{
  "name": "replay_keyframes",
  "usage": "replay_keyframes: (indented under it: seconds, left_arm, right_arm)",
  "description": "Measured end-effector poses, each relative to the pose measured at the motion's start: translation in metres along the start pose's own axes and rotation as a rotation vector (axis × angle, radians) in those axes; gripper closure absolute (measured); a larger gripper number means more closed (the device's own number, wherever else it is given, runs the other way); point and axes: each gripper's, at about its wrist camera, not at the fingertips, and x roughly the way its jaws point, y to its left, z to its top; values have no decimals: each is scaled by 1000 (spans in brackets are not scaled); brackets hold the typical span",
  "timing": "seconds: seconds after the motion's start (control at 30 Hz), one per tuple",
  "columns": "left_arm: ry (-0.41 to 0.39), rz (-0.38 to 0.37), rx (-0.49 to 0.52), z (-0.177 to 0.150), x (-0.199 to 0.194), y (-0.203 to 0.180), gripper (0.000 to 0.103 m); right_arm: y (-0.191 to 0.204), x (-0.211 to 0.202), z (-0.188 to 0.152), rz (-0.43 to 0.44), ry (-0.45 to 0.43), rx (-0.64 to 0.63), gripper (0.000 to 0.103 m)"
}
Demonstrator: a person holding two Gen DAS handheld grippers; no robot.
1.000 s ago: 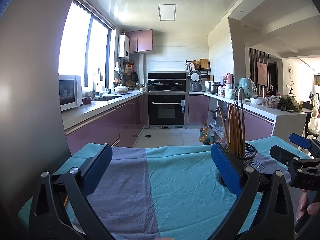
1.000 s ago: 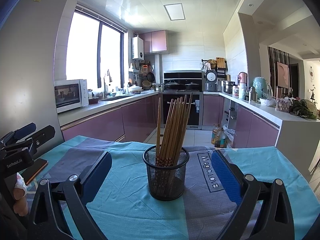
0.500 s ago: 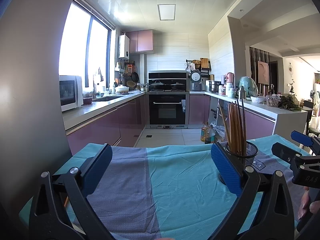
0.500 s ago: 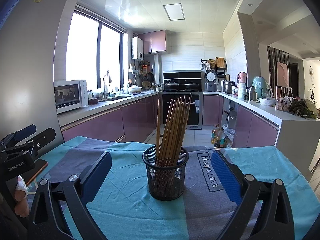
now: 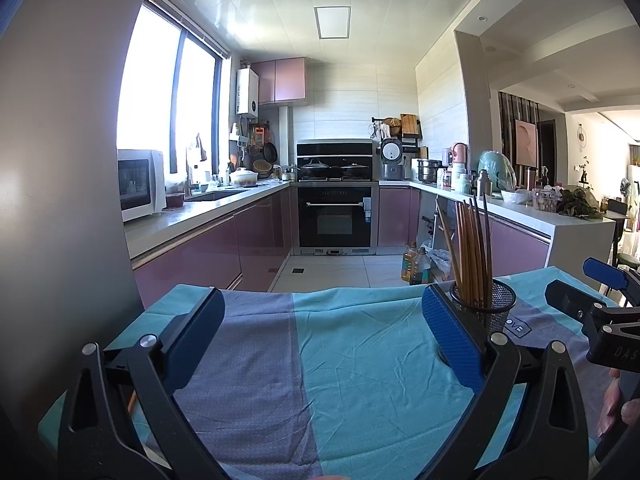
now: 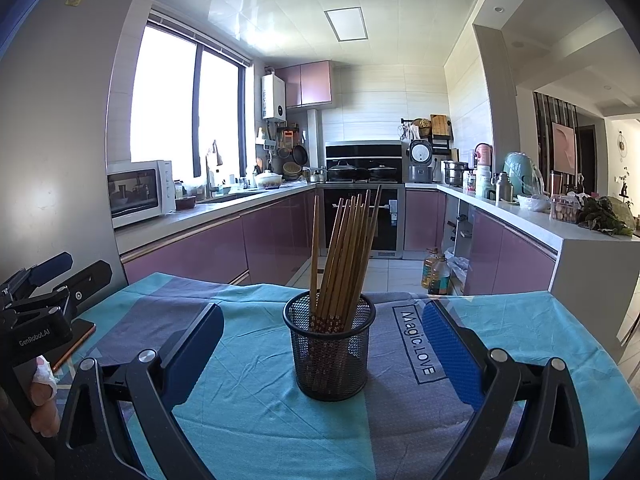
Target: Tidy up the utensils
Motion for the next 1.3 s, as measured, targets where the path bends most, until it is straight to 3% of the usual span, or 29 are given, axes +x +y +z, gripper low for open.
replay_keyframes:
  seconds: [1.3]
  left_arm:
    - [7,-6,0,-6,2,0,6]
  right_arm:
    - [0,-1,0,-4,0,3,7]
